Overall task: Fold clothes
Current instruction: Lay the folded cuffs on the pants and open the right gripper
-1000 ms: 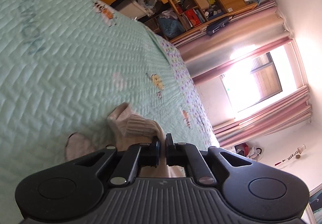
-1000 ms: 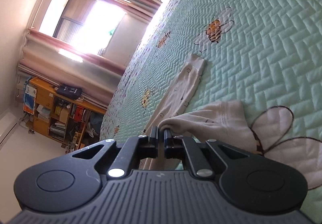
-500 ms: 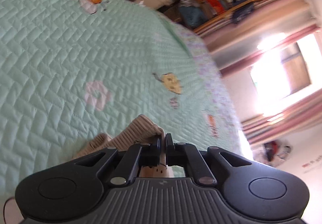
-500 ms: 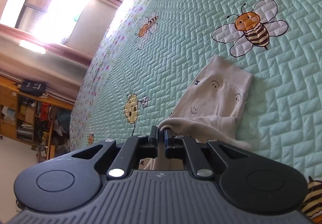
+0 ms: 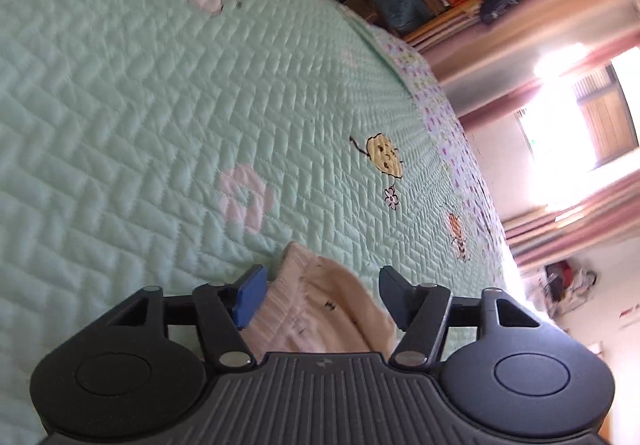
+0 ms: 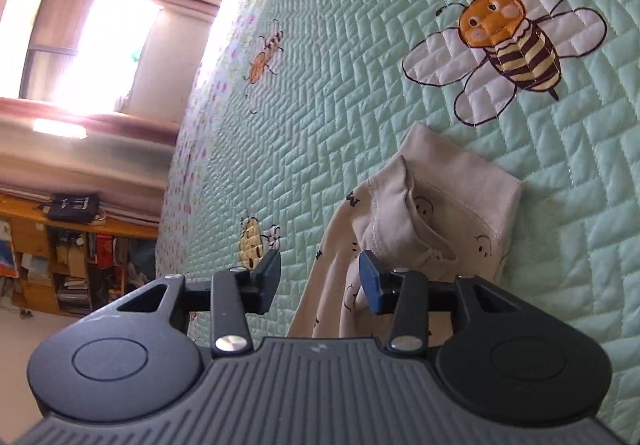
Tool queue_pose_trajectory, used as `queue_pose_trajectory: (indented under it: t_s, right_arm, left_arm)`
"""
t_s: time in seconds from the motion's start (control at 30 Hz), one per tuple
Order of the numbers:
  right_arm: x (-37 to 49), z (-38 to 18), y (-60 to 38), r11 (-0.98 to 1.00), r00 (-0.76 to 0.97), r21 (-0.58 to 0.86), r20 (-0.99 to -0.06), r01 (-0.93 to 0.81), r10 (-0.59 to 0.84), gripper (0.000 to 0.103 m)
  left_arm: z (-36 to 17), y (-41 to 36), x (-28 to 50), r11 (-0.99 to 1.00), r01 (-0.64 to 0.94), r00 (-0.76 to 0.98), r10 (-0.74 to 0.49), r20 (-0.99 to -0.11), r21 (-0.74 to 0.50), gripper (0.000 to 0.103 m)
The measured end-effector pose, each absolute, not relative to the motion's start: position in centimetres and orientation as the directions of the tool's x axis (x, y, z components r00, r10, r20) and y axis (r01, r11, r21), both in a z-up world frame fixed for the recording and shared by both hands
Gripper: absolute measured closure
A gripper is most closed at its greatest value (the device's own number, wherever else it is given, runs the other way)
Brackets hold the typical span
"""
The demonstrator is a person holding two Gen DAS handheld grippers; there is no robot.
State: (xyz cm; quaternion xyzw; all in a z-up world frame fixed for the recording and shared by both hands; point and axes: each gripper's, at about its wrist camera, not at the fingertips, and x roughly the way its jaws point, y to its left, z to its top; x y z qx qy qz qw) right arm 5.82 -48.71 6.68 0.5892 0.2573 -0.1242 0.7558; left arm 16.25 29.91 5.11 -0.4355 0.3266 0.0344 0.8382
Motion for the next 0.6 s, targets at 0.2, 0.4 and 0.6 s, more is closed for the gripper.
queue_pose_trajectory:
  t_s: [0.2, 0.4, 0.6]
  right_arm:
    - [1.4, 8.3, -47.3, 0.47, 0.851, 0.769, -0.52, 0.433, 0.067, 0.057]
    - [-1.1, 7.1, -47.6, 0.509, 0.859, 0.749, -0.511, 0.424, 0.036, 0.057]
    - [1.6, 7.1, -48.6, 0.68, 0.845, 0.621, -0.535, 0.39, 0.004, 0.057]
  left_arm:
    - [6.8, 26.1, 8.1, 0.716, -0.254, 0.864, -0.134, -0.485, -0.65, 0.038]
    - [4.7, 19.1, 3.0, 0.77, -0.308, 0.888, 0.022, -0.46, -0.558, 0.034]
    - [3.0, 13.7, 0.1, 0.895, -0.277, 0.925, 0.148, -0.351, -0.35, 0.034]
